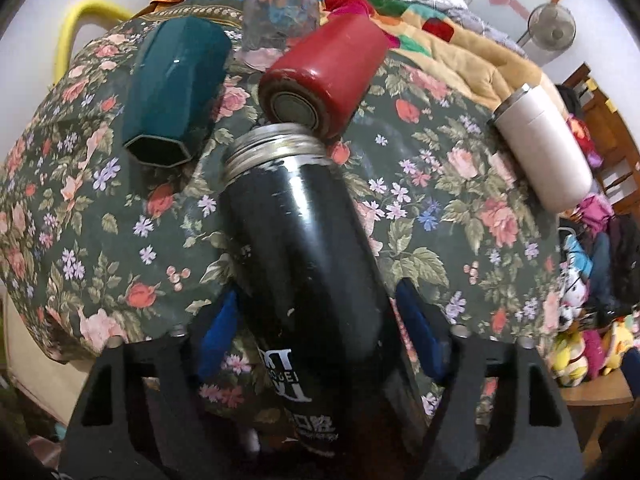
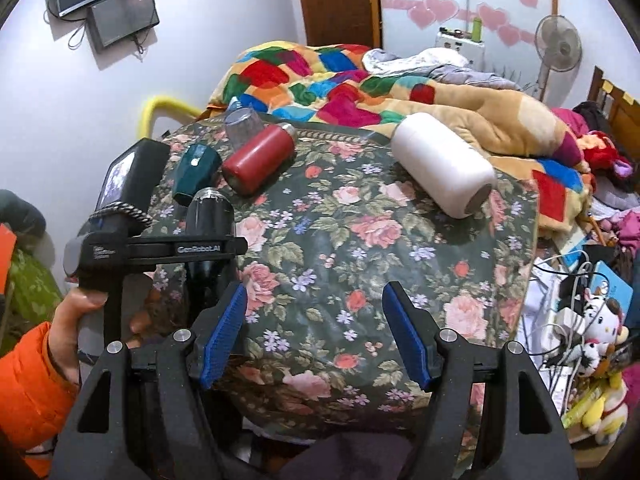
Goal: Flip cup upright
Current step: 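Lift the black thermos with the right gripper and tilt it upright, then lower the upright thermos onto the quilt and open the right gripper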
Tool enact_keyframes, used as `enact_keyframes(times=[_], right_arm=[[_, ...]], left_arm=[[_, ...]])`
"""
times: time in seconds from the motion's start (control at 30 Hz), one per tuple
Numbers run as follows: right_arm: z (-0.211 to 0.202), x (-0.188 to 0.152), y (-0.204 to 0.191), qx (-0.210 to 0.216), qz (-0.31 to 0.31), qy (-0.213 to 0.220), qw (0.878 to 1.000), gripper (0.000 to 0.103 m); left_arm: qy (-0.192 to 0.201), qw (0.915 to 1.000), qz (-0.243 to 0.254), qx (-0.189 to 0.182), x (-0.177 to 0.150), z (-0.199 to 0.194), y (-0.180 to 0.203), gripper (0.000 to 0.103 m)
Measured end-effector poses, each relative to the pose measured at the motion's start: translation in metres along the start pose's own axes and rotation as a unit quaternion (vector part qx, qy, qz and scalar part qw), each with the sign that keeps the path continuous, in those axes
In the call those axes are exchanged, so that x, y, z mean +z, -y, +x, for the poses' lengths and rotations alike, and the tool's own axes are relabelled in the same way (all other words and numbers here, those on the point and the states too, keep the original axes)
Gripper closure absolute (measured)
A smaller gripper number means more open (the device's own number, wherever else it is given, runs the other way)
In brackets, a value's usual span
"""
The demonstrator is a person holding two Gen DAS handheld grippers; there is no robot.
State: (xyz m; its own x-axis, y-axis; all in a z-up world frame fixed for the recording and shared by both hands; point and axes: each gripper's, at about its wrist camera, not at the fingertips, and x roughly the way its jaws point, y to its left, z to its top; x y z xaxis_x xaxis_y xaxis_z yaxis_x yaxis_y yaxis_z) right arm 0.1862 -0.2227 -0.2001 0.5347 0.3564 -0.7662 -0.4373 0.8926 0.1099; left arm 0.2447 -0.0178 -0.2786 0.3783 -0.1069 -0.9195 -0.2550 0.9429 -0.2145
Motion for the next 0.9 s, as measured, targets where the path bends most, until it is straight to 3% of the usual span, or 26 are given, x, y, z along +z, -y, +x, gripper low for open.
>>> enact_keyframes(times=[0.2, 0.33, 0.63, 0.77, 0.9], right_arm=[[-0.004, -0.005, 0.007, -0.011, 0.01, -0.001, 1.0, 0.036], [-0.012, -0.007, 0.007, -0.033, 0.004, 0.012, 0.999, 0.036], [-0.021, -0.002, 0.01, -0.031, 0.016, 0.024, 0.999, 0.036], [-0.021, 0.001, 0.009, -0.029, 0.019, 0.03, 0.999, 0.036], [-0.021, 0.003, 0.008, -0.027, 0.022, 0.032, 0.999, 0.036]], left_arm=[[0.01, 0.9989, 0.047, 0.0, 0.004, -0.002, 0.02, 0.036], [0.049, 0.9966, 0.064, -0.018, 0.002, -0.032, 0.029, 0.038], [0.152, 0.9791, 0.128, -0.043, -0.011, -0.117, 0.047, 0.04], [0.19, 0.9692, 0.154, -0.031, -0.006, -0.134, 0.064, 0.04], [0.2, 0.9649, 0.169, -0.025, 0.008, -0.135, 0.076, 0.04]])
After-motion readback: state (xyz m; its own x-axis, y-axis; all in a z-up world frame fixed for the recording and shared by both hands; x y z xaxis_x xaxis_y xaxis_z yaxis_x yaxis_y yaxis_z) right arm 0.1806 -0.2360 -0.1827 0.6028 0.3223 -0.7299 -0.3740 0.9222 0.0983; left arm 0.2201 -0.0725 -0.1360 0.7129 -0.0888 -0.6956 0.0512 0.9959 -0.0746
